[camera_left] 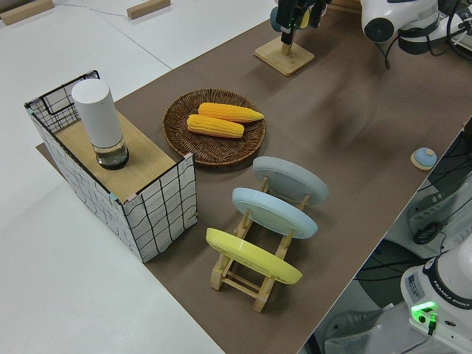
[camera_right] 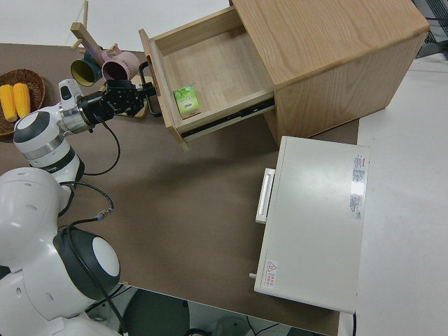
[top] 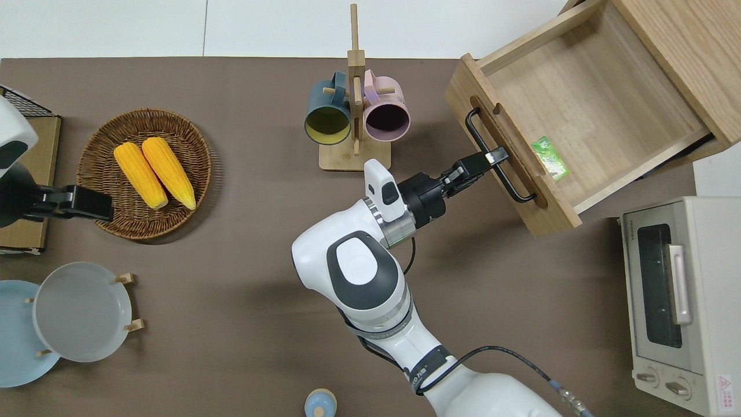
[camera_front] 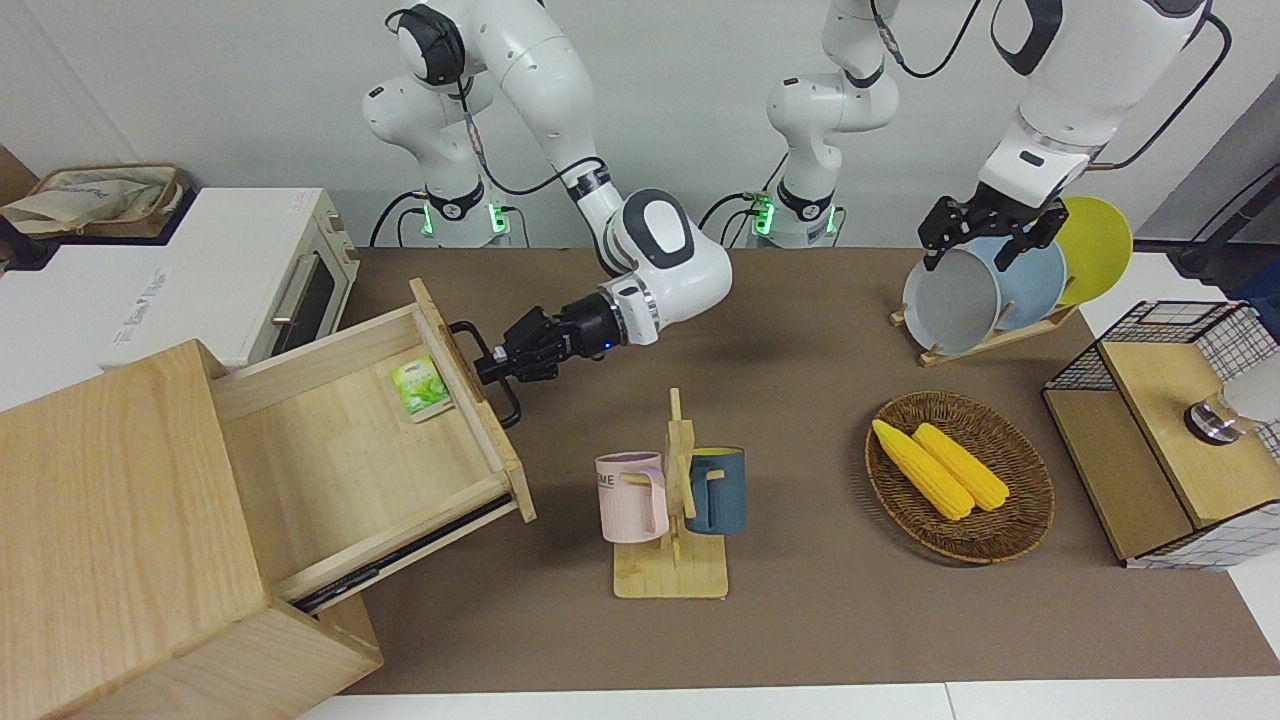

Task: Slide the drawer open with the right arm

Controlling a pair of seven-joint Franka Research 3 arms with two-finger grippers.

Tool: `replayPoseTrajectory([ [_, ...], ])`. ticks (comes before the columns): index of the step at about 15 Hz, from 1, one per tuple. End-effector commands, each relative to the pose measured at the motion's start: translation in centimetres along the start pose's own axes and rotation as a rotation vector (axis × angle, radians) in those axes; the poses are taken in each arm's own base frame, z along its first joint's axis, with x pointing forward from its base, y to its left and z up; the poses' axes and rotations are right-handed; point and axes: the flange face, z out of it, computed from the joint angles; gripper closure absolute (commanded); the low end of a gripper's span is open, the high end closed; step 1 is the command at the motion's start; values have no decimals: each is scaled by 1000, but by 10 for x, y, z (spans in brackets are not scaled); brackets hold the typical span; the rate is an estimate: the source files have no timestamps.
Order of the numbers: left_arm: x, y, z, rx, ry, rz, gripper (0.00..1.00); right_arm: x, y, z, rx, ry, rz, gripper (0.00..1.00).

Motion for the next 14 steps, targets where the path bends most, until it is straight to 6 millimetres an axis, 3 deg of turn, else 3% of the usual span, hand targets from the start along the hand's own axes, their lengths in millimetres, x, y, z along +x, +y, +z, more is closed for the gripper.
replayPoseTrajectory([
  [1, 1, -1, -3, 16, -7, 11, 7, 4, 13, -13, 3, 16, -1, 1000],
  [4, 1, -1, -4, 16, -5, 11, 7, 4, 13, -13, 4, 15, 2, 967],
  [5, 1, -1, -4, 16, -5, 11, 7, 4, 13, -14, 4, 16, 3, 735],
  [6, 1, -1, -4, 16, -5, 11, 7, 4, 13, -13, 3, 14, 5, 209],
  [7, 1, -1, -3, 16, -7, 11, 7, 4, 13, -13, 4, 15, 5, 23],
  [14, 1, -1, -3, 16, -7, 11, 7, 4, 15, -17, 37, 4, 24, 17],
])
